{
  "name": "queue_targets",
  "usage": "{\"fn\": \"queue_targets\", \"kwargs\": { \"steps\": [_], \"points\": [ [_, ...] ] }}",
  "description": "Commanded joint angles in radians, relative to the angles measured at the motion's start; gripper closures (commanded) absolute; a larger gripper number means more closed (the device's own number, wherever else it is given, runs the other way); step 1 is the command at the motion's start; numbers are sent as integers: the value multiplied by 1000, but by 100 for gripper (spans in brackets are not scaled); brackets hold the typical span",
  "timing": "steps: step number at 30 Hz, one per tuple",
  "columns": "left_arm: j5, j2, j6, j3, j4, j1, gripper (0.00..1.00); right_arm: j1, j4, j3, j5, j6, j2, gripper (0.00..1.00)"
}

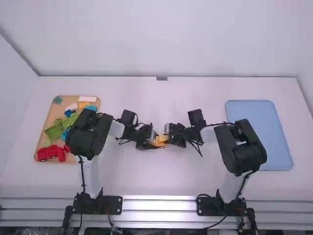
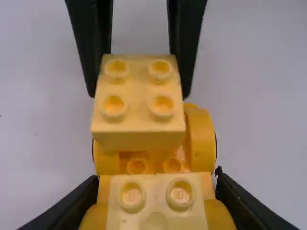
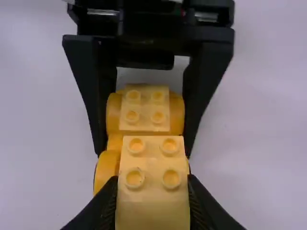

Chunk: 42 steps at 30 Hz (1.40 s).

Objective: Assemble lego blocks to make yellow taxi

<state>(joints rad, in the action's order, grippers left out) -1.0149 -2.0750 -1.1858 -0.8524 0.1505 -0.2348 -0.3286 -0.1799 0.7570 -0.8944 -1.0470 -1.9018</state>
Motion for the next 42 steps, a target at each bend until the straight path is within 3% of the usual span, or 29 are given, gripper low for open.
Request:
{"fn": "queue_targets", "kwargs": {
  "steps": [1,32,42],
  "points": [
    [13,-16,-8,9,0,-3,50,-23,4,-5,-12,3,-15,98],
    [14,-16,-8,8,-1,-3,50,-45,-20,-4,58,55,-15,99],
    [13,-16,-8,8,0,-3,50,-45,-21,-4,58,55,-15,95]
  ]
}}
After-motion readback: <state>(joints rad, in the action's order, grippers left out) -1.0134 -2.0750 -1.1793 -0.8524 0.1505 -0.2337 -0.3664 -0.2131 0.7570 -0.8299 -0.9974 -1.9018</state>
